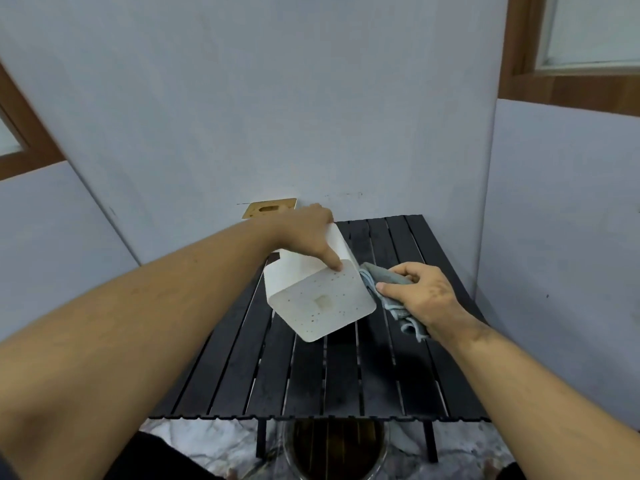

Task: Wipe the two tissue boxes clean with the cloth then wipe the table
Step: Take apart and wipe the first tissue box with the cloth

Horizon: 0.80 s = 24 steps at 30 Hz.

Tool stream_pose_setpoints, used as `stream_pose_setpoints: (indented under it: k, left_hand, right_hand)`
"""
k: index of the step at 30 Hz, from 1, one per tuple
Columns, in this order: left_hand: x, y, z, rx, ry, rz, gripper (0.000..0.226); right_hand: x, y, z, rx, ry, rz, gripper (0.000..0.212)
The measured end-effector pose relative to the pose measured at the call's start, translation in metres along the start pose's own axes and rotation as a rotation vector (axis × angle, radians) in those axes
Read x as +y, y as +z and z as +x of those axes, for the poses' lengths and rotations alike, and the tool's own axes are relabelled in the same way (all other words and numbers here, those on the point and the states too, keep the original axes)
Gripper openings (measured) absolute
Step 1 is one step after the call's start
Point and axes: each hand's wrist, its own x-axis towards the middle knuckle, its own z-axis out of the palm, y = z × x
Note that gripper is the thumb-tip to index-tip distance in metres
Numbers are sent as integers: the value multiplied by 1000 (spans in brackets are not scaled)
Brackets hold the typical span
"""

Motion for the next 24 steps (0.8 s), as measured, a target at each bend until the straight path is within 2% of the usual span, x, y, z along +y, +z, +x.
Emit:
stream_pose_setpoints:
  k: [3,7,13,16,18,22,24]
  left_hand:
    - [-25,-2,-20,73,-2,-178,98]
    - [-55,21,-50,150,-20,-458,94]
    - [-74,72,-88,292,-101,-717,104]
    - [-66,103,-96,355,-142,-799,106]
    - [-59,122,-97,413,-169,-846,100]
    - [-53,138,-97,516,-183,-865,100]
    - [-47,140,-97,524,-181,-860,96]
  right_hand:
    - [-3,-5,-1,18,4,27,9]
    - [-6,-5,-8,33,22,37,9]
    - [-7,19,-21,66,-50,82,4]
    - [-7,34,-19,193,-232,-106,1]
    - [-13,44,-20,247,-324,-284,15]
    - [-21,54,-16,58,-493,-430,25]
    - [-21,49,-8,110,-480,-435,22]
